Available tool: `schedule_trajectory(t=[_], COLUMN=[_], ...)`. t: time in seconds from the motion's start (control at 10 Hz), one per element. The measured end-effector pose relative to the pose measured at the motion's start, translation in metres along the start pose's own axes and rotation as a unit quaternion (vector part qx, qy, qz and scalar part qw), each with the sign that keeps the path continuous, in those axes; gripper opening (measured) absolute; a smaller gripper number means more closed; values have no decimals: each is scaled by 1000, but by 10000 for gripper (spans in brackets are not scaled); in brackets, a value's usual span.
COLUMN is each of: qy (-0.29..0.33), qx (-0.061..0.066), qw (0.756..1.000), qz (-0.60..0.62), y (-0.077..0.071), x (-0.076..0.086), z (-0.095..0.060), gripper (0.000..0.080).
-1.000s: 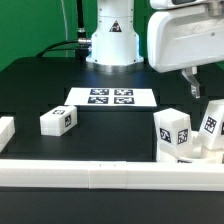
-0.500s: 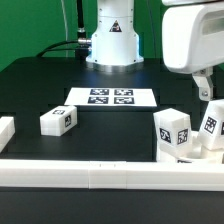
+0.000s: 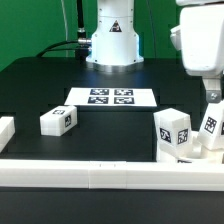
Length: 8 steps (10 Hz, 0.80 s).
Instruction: Assemble stool
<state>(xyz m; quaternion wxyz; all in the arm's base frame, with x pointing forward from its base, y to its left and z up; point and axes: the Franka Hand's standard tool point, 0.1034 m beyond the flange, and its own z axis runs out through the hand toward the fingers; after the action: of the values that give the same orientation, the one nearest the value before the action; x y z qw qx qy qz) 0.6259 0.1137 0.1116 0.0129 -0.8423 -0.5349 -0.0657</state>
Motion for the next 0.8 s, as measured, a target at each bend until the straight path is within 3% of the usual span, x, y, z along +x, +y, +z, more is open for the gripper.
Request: schedule_trajectory(t=[0.2, 0.8], qy=[-11, -31], qx=[-10, -2], qw=[995, 964], qz=[-97, -263], y=[1, -3], x=[0, -7], z=[3, 19], gripper=[649, 649])
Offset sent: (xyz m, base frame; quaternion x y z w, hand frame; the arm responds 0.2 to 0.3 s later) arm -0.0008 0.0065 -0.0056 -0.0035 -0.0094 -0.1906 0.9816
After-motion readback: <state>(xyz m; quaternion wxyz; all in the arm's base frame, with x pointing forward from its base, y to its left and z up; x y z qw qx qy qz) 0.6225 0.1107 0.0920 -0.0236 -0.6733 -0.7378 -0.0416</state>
